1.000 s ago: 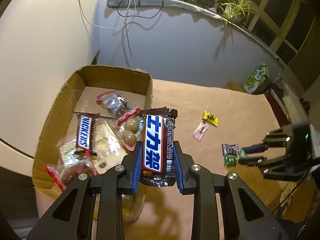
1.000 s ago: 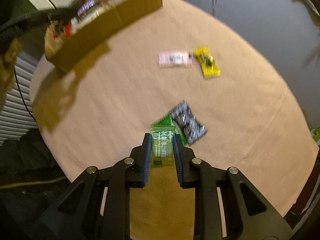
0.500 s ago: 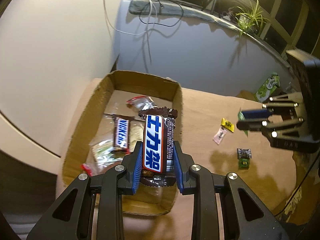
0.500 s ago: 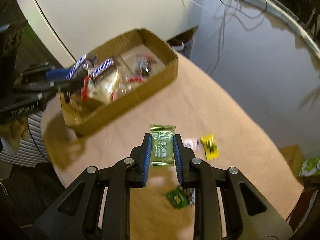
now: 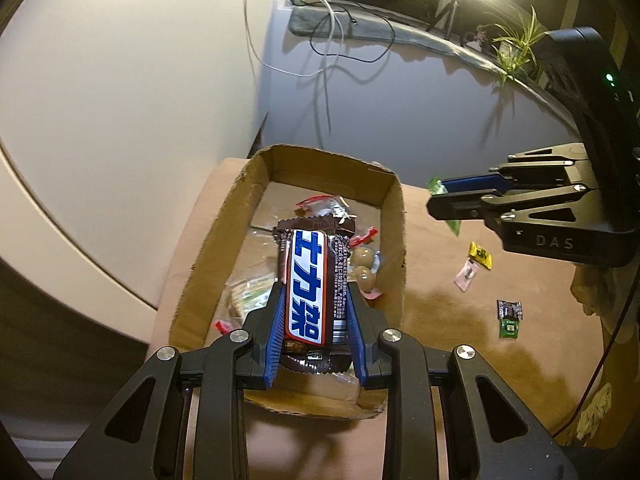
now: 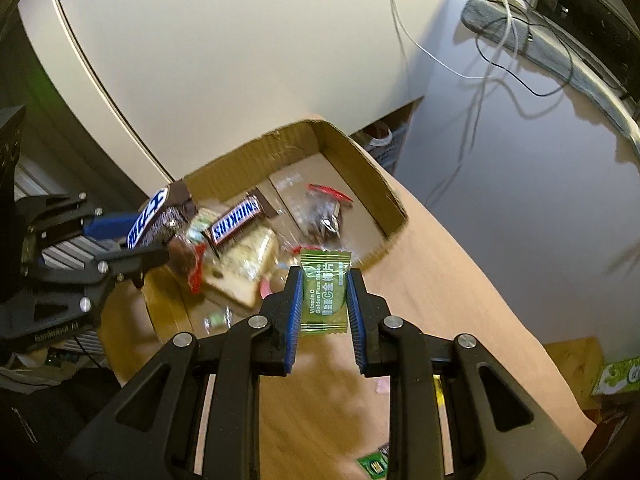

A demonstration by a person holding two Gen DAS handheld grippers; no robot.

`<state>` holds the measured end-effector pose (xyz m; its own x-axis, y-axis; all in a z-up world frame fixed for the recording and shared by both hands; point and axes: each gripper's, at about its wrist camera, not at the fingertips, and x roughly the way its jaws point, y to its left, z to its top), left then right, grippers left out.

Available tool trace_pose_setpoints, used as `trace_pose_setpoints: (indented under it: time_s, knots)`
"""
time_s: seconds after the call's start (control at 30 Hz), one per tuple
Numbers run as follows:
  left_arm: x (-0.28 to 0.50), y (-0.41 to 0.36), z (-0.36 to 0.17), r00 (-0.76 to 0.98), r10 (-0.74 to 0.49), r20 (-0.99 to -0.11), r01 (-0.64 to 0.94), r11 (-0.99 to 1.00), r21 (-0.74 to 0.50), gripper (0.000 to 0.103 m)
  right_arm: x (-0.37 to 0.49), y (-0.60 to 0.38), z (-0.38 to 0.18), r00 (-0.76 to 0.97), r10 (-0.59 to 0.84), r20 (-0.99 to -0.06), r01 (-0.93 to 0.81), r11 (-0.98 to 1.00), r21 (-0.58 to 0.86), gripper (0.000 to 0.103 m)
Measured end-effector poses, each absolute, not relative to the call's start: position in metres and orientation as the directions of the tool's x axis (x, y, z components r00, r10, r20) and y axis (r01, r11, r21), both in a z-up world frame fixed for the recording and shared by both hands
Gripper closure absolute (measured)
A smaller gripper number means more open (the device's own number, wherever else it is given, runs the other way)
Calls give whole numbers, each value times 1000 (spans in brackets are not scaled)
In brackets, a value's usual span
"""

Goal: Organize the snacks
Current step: 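Carry the chocolate bar and green candy into the box and release both, then withdraw both open grippers from the box toward the remaining candies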

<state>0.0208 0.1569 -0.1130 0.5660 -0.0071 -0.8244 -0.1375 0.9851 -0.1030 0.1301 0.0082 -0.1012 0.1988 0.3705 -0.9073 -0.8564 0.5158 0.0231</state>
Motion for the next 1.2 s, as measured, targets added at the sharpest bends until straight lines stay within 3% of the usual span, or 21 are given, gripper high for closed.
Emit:
trace_pose_setpoints:
  time_s: [0.73,0.8,0.87,0.93,1.2]
  knots:
    - [36,168,-123,539,13,-842,-171,981,-94,76,159,44,-131,160,351,-923,-832,551,65,79]
    - [37,168,-123,539,16,-842,-171,981,-91,71,160,44,-131,162,350,-922,-831,553,64,78]
    - [37,168,-123,540,22,-841,-172,981,-85,65,161,43,-130,167,350,-922,-830,554,60,64]
    - [37,167,-123,540,25,-841,-173,982,-81,64,161,41,-128,182,353,-918,-829,557,50,43]
    - [37,162,-121,542,28,-840,-163,984,-72,64,165,24,-123,195,357,-913,-804,591,59,33]
